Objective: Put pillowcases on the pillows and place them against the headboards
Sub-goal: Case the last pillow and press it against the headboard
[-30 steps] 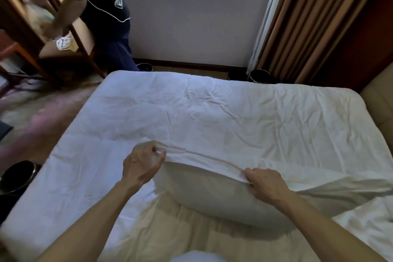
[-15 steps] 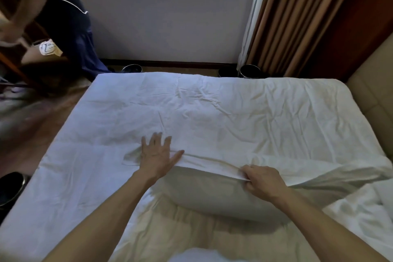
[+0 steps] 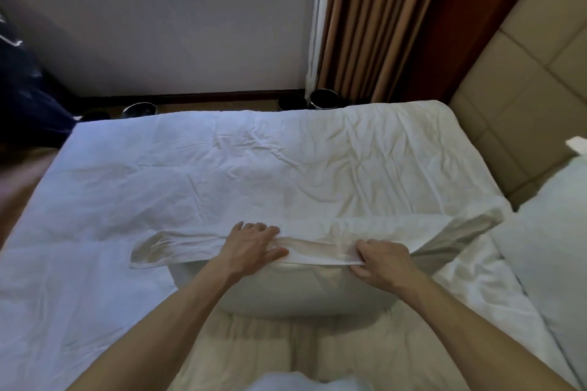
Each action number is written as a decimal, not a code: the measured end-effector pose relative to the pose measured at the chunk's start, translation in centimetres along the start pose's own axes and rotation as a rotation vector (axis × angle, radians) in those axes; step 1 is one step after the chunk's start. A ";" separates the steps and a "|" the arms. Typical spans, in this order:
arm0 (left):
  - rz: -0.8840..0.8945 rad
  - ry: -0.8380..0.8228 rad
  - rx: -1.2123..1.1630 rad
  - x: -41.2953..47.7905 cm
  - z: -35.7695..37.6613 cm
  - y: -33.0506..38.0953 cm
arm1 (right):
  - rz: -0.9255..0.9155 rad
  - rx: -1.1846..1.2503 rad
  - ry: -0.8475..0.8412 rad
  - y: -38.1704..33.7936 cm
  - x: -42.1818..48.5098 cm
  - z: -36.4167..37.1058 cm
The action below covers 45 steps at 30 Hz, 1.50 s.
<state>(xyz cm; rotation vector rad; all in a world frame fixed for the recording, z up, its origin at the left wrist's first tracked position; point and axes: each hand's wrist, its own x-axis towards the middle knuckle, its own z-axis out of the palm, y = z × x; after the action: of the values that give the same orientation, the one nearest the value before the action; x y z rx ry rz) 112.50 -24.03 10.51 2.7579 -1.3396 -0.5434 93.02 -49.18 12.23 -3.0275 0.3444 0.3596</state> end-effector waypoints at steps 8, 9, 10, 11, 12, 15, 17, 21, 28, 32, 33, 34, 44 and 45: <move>0.110 -0.159 -0.034 4.0 -1.3 4.1 | 0.228 0.060 0.127 3.5 -1.9 0.3; 0.110 -0.167 -0.024 4.5 -1.3 4.3 | 0.244 0.021 0.156 4.1 -2.1 0.5; 0.110 -0.174 -0.011 5.0 -1.4 4.5 | 0.270 -0.018 0.175 4.8 -2.3 0.5; 0.112 -0.179 0.003 5.4 -1.4 4.7 | 0.308 -0.051 0.185 5.4 -2.6 0.5; 0.113 -0.185 0.013 5.7 -1.4 4.9 | 0.355 -0.076 0.179 6.0 -2.9 0.4; 0.128 -0.194 0.022 6.7 -1.2 5.9 | 0.473 -0.111 0.195 7.9 -4.0 0.3; 0.145 -0.195 0.014 7.3 -1.2 6.9 | 0.518 -0.097 0.208 9.2 -4.9 0.5; 0.189 -0.216 -0.016 8.8 -1.0 9.6 | 0.611 -0.059 0.135 11.0 -6.8 1.2; 0.264 -0.193 -0.038 9.9 0.0 13.5 | 0.634 -0.009 0.173 12.1 -8.3 1.3; 0.277 -0.187 -0.031 10.3 0.0 14.3 | 0.679 0.051 0.214 12.9 -7.5 0.1; 0.276 -0.190 -0.024 10.3 0.0 14.3 | 0.708 0.061 0.213 13.2 -7.3 -0.1; 0.273 -0.192 -0.021 10.3 0.0 14.3 | 0.740 0.089 0.201 13.5 -7.0 -0.4; 0.263 -0.200 -0.003 10.6 0.2 14.5 | 1.184 0.950 0.141 15.8 -6.9 -0.2; 0.262 -0.198 -0.002 10.7 0.2 14.4 | 1.199 0.927 0.201 15.6 -7.0 -0.2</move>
<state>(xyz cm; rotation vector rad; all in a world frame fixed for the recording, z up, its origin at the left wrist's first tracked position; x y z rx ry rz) 107.60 -41.26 9.67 2.5224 -1.7061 -0.8128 82.87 -62.85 13.36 -1.6607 1.7181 -0.0827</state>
